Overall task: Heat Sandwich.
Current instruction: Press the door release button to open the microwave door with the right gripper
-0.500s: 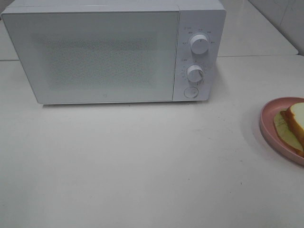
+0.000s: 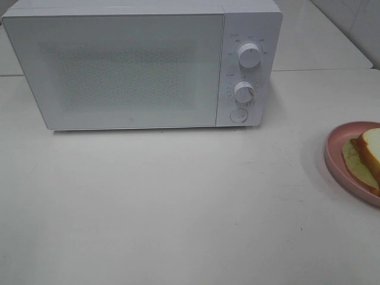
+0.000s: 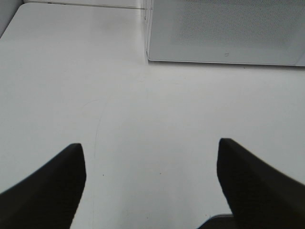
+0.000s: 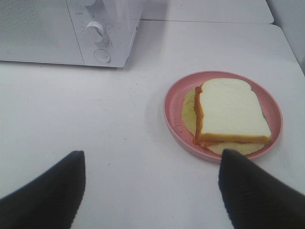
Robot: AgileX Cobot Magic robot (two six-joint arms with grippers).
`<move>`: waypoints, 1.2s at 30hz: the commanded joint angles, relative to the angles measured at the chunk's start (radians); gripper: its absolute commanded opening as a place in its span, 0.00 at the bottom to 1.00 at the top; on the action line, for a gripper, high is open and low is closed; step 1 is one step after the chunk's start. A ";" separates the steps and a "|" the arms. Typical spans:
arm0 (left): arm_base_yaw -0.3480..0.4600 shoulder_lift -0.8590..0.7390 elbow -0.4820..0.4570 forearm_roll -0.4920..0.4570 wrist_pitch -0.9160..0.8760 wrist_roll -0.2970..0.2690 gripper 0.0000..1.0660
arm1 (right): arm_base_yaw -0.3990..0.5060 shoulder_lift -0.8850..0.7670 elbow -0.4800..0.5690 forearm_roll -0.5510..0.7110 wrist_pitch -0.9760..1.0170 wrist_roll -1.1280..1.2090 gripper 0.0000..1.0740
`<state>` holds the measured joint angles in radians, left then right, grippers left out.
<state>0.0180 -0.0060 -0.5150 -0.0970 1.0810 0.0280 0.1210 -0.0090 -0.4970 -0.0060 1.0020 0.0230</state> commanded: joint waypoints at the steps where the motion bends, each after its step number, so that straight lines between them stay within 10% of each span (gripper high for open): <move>1: 0.001 -0.014 0.001 -0.002 -0.013 -0.006 0.68 | -0.001 -0.022 0.002 -0.010 -0.006 0.012 0.72; 36: 0.001 -0.014 0.001 -0.002 -0.013 -0.006 0.68 | -0.001 -0.022 0.002 -0.009 -0.006 0.009 0.69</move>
<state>0.0180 -0.0060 -0.5150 -0.0970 1.0810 0.0280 0.1210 -0.0090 -0.4970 -0.0080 1.0020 0.0270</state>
